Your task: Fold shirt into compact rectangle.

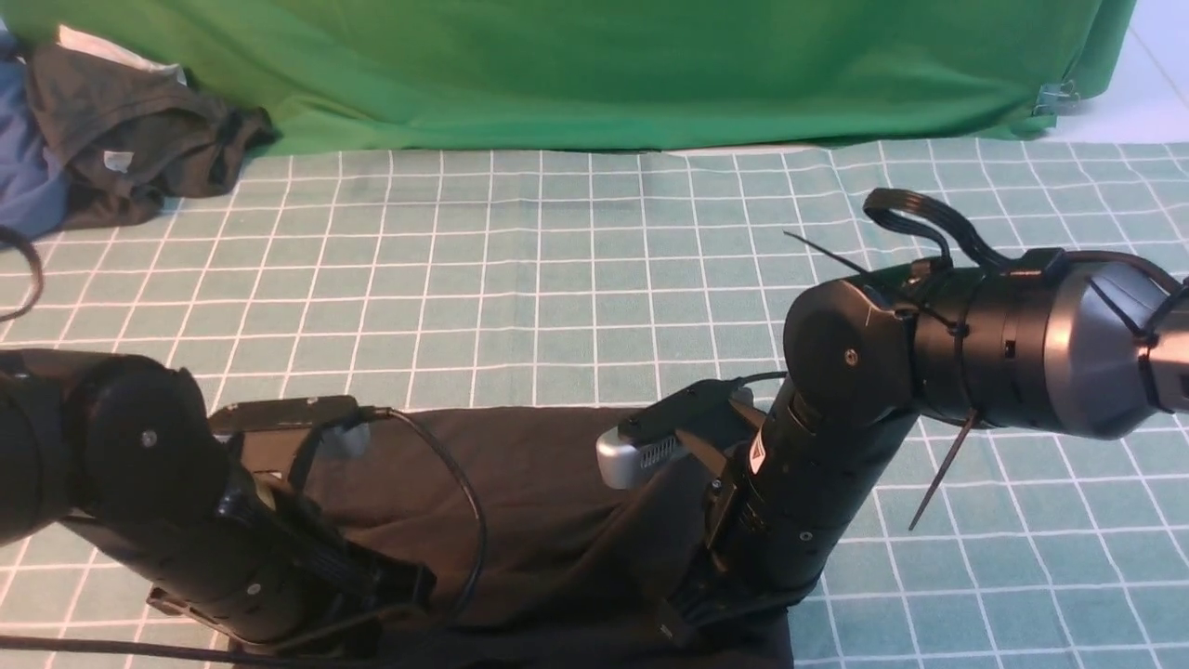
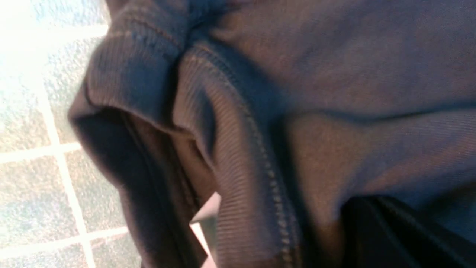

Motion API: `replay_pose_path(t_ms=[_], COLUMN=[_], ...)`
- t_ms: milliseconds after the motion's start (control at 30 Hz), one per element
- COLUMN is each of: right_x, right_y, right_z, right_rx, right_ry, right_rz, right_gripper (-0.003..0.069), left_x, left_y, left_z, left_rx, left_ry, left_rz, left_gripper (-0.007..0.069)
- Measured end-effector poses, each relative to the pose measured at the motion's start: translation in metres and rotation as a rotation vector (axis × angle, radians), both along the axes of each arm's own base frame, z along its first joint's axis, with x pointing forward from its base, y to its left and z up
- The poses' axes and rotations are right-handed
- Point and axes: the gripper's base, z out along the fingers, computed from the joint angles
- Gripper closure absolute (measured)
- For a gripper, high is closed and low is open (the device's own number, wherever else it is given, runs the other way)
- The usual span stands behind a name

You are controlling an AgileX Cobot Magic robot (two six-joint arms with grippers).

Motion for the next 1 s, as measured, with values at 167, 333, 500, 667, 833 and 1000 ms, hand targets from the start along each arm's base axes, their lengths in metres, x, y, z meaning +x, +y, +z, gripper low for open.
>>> replay_pose_path(t_ms=[167, 333, 500, 667, 833, 1000], right_x=[-0.003, -0.006, -0.008, -0.009, -0.009, -0.009], right_y=[-0.004, -0.009, -0.012, -0.013, -0.013, -0.012], right_z=[0.005, 0.02, 0.046, 0.048, 0.047, 0.047], right_rx=[-0.019, -0.007, 0.057, 0.064, 0.071, 0.076], right_ry=[0.002, -0.034, -0.124, -0.132, -0.133, -0.135], right_rz=[0.019, 0.033, 0.026, 0.022, 0.015, 0.011], right_gripper=[0.0636, 0.0636, 0.0636, 0.0636, 0.0636, 0.0636], left_x=[0.003, 0.017, 0.033, 0.04, 0.043, 0.051], left_y=[0.006, 0.026, 0.041, 0.033, 0.031, 0.031], left_z=[0.032, 0.066, 0.082, 0.067, 0.038, 0.018], left_rx=[0.035, 0.09, 0.056, 0.035, 0.066, 0.083], left_ry=[-0.109, -0.187, -0.183, -0.093, 0.026, 0.086], left_rz=[0.011, 0.118, 0.161, 0.078, 0.05, 0.049], left_gripper=[0.0617, 0.0617, 0.0617, 0.0606, 0.0524, 0.0369])
